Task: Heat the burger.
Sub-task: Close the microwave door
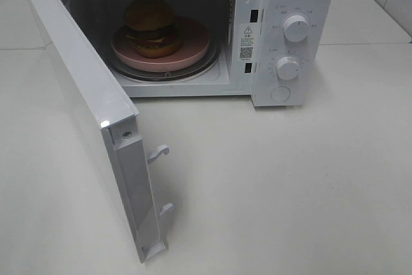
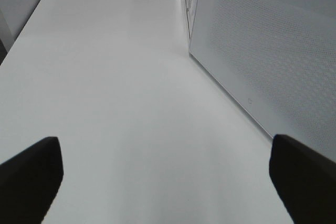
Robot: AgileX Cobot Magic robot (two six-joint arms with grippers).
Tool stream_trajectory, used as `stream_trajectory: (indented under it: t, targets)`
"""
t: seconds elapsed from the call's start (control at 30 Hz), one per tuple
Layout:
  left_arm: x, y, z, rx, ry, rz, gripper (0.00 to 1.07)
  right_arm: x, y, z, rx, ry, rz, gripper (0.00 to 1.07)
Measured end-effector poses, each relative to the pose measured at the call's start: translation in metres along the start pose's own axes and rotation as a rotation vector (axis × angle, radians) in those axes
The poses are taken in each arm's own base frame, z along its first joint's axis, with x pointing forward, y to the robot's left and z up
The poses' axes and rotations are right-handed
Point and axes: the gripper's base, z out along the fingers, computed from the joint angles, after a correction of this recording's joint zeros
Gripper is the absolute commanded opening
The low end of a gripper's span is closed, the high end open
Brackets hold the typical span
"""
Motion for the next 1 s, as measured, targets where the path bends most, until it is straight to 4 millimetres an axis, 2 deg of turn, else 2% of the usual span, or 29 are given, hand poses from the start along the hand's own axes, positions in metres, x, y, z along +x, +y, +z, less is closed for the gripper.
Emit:
stream_trajectory:
  t: [1.0]
  targets:
    - [0.0001, 0.0045, -0.0001, -0.050, 0.001, 0.018, 1.00, 0.0000, 0.0000, 0.0000, 0.000, 0.000, 0.000, 0.76]
